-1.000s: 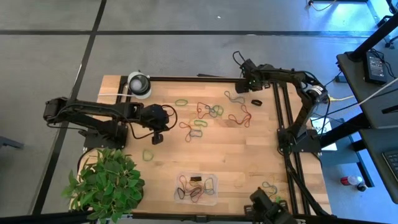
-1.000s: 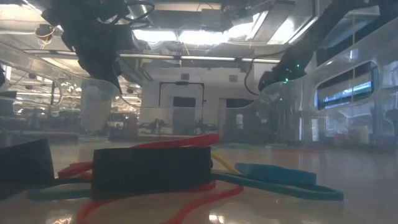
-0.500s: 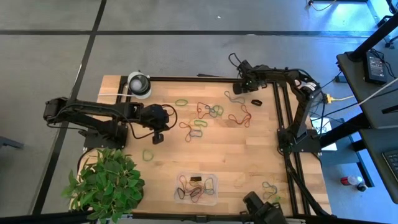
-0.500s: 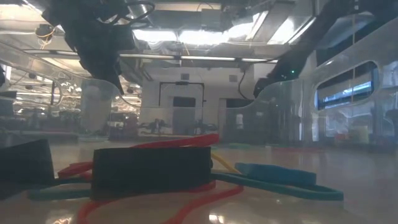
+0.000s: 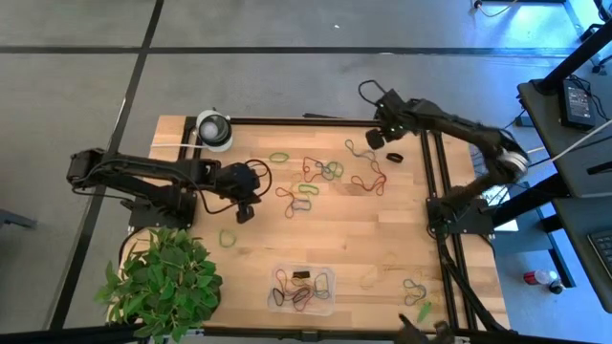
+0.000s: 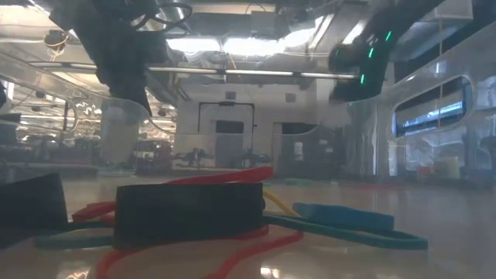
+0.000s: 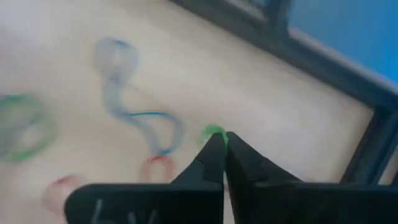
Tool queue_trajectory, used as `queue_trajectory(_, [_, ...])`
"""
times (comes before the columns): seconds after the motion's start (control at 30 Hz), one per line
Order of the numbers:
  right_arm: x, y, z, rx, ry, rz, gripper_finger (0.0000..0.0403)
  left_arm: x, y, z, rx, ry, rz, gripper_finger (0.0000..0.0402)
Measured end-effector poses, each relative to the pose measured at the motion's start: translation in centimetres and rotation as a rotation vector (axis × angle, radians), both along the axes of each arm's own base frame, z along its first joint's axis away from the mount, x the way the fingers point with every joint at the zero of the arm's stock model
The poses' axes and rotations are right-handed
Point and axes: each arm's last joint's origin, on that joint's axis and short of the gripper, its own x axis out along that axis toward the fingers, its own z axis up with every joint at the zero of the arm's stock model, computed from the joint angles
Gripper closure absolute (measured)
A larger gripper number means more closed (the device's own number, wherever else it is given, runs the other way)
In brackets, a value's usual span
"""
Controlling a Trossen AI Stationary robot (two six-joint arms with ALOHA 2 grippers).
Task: Pick and place rubber bands into bin
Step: Put the green rubber band into the transparent bin
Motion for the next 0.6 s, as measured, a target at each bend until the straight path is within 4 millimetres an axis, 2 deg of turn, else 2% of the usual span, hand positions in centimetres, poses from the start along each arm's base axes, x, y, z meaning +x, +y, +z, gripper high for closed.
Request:
queue_trajectory(0.1, [-0.9, 3.7, 3.2, -0.051, -0.018, 0.073, 0.0401, 0.1, -0.6, 0.0, -0.025, -0.006, 0.005, 0.0398])
queue_trajectory(0.27, [-2.8, 10.7, 6.9, -0.12, -0.054, 0.177, 0.0401, 0.1, -1.5, 0.0, 0.002, -0.006, -0.044, 0.04])
queue_trajectory(0.43, [-4.2, 16.5, 8.6, -0.128, -0.203, 0.251, 0.0402, 0.2, -2.1, 0.1, -0.016, -0.021, -0.037, 0.0399])
queue_trajectory(0.6, [-3.2, 21.1, 8.4, -0.111, -0.276, 0.337, 0.0402, 0.2, -2.5, 0.1, -0.014, -0.021, -0.055, 0.04])
